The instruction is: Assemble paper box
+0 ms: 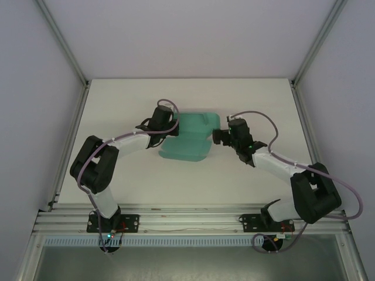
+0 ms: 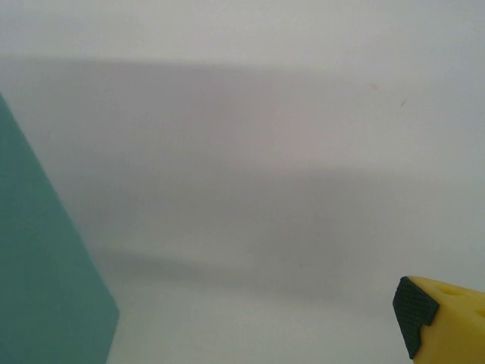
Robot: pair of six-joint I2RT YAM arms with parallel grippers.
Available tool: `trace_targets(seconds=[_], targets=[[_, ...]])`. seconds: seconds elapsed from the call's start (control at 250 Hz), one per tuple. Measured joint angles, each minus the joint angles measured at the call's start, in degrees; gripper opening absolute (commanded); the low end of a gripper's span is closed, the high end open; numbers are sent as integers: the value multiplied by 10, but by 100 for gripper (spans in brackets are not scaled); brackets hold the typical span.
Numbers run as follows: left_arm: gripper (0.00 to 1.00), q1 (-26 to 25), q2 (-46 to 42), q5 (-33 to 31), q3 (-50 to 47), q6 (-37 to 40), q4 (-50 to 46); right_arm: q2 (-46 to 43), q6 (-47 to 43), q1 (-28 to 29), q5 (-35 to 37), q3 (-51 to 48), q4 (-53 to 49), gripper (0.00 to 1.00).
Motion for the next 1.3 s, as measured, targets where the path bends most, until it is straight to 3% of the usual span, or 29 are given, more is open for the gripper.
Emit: trace_targets(seconds=[0.28,0.584,0.751,0.919,1.135,1.299], targets=[[0,0,0,25,-1,-10,0,64,-62,10,-65,23,62,100],[0,6,0,23,-1,-30,-5,120,-73,42,-17,52,113,100],[0,6,0,17,-1,-34,-11,106,-61,43,2,47,115,100],[0,6,0,4,-3,-31,-9,10,-36,42,1,25,69,100],[0,6,-12,-10,-24,-9,-9,-149,11,-11,-123,1,35,100],[0,7,-38,-10,-41,-4,2,-191,85,-110,-257,4,31,88]])
